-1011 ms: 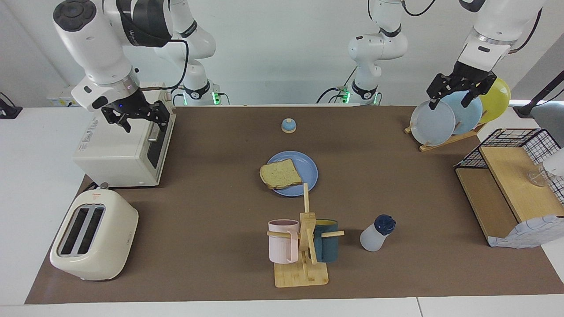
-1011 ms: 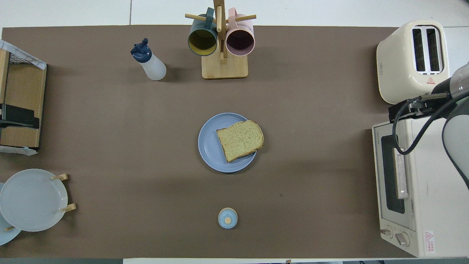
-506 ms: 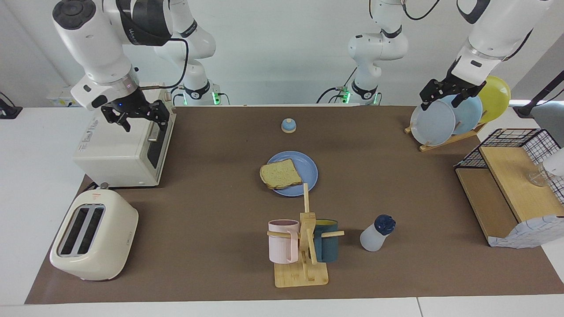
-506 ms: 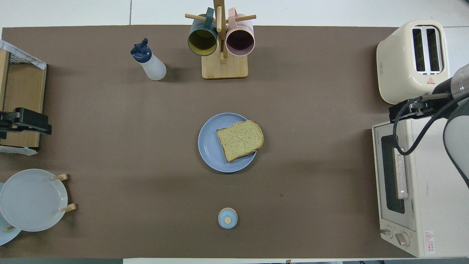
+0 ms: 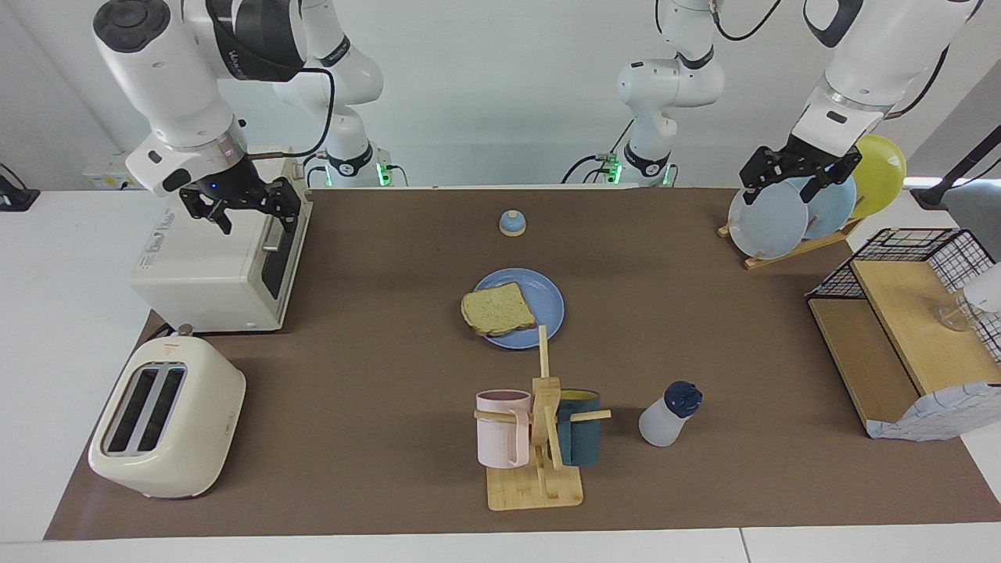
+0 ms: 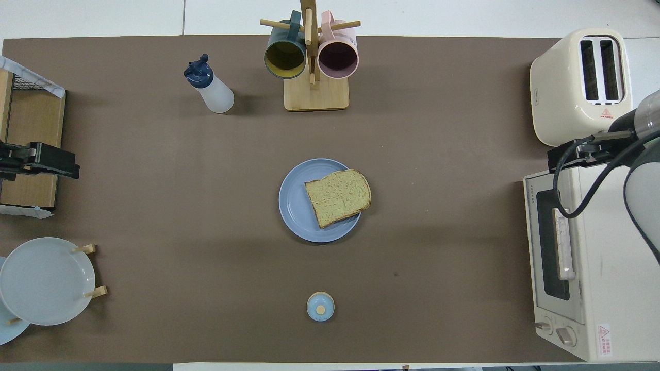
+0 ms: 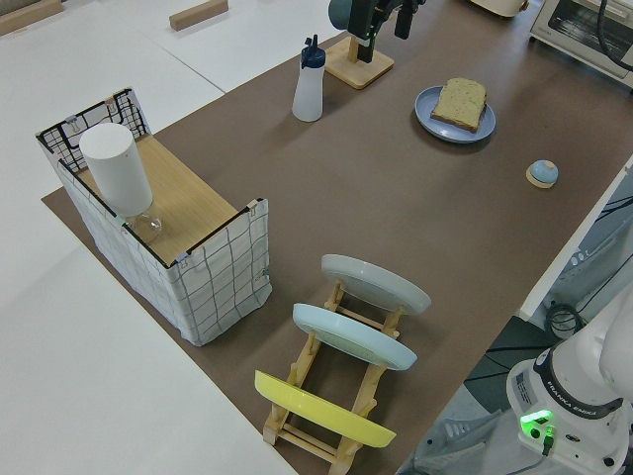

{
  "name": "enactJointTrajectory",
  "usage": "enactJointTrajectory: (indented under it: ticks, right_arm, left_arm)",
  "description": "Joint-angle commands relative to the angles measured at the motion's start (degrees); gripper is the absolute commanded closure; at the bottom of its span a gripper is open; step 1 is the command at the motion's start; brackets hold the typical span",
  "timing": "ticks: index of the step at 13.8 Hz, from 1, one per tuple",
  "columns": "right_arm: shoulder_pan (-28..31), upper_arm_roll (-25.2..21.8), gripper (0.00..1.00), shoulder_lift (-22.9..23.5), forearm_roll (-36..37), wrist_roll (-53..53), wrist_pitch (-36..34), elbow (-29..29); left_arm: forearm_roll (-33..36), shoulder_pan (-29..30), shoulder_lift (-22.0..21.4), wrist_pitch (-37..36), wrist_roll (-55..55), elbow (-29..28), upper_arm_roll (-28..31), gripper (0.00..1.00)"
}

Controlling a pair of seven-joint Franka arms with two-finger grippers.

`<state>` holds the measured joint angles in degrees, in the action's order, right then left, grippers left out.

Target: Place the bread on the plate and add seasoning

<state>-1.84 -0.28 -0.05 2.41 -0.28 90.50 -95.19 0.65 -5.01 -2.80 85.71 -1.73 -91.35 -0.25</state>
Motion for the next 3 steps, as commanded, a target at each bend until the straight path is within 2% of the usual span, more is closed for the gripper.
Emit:
enactJointTrajectory:
  ticks: [1, 3]
  right_arm:
    - [0.61, 0.37, 0.0, -1.1, 0.84, -1.22, 0.38, -1.14]
    - [0.61, 0.37, 0.0, -1.1, 0.84, -1.31, 0.37, -1.14]
  left_arm:
    - [0.23, 0.61, -0.98, 1.39, 1.2, -1.46, -0.46, 0.0]
    - [0.14, 0.7, -0.98, 1.56, 1.03, -1.46, -0.54, 0.0]
